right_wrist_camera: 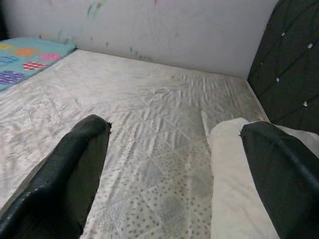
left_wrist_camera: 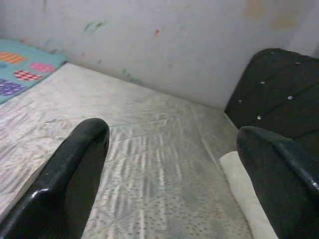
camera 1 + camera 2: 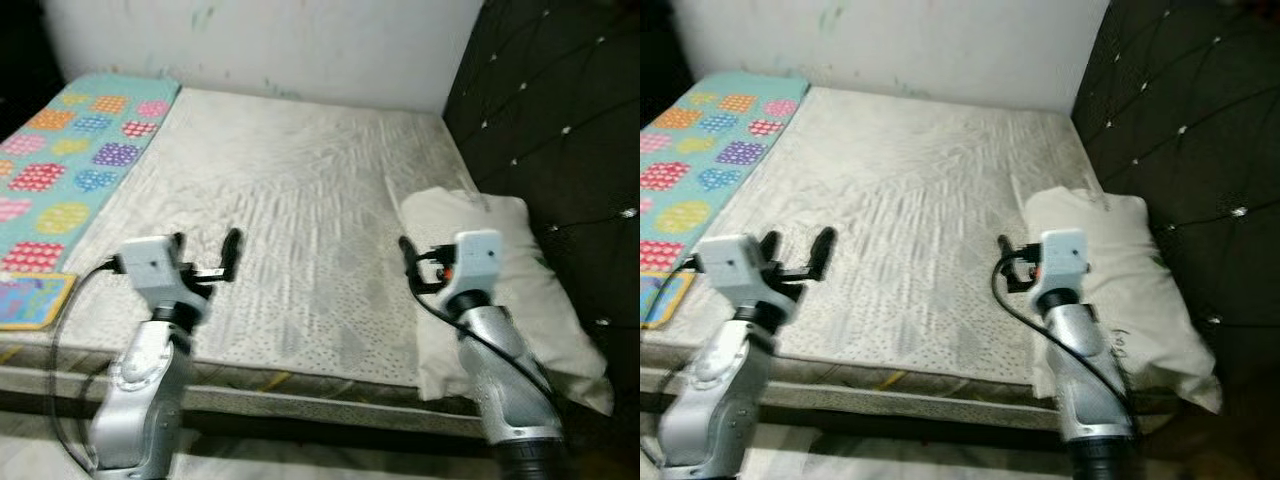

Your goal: Clean up the room

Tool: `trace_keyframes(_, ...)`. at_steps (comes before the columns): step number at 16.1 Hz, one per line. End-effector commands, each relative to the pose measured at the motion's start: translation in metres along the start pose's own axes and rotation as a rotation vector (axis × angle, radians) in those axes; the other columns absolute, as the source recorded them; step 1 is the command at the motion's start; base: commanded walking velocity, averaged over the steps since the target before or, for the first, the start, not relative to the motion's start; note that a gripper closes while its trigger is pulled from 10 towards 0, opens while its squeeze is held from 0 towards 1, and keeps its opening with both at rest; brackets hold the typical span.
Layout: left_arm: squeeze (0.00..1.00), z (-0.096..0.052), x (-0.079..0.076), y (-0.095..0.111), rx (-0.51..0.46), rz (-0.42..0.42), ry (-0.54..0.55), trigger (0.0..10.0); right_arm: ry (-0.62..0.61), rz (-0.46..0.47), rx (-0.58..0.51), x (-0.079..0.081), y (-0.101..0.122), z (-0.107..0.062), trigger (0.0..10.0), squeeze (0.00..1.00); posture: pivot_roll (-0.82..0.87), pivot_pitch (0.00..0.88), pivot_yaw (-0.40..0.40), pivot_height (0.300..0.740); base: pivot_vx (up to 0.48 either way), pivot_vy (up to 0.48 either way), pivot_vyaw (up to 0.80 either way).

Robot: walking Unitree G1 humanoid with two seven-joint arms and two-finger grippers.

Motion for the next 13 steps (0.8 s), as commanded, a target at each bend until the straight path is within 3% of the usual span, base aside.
trace_keyframes(1,0.00,0.0010,-0.0050,0.0047,-0.018,-0.008,-0.015,10.0,-0.017,-0.014,-0.014,-0.0083,0.0069,-0.0002,10.0,0.00,-0.03,0.000,-0.050,0.740,0.000,0.000,0.00)
trace_keyframes(7,0.00,0.0013,-0.0033,0.0036,-0.015,-0.017,-0.002,10.0,-0.009,-0.020,-0.013,-0.0079,0.0068,0.0007,10.0,0.00,-0.03,0.000,-0.053,0.740,0.000,0.000,0.00)
trace_keyframes(13,0.00,0.0015,-0.0068,0.0051,-0.026,-0.018,-0.016,10.0,-0.005,-0.028,-0.009,-0.0086,0.0065,0.0013,10.0,0.00,-0.03,0.000,-0.058,0.740,0.306,0.000,0.00)
Point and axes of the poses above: a point about 5 cm out from each wrist's last joint towards the gripper, its own z axis pointing out of the wrist towards the gripper, its own y axis along the axis of the wrist's last joint, x = y × z, the point moved 5 cm from there along z, pointing out of the wrist towards the gripper, and after that the axes turned 14 degrees about z, right-handed, at the moved point
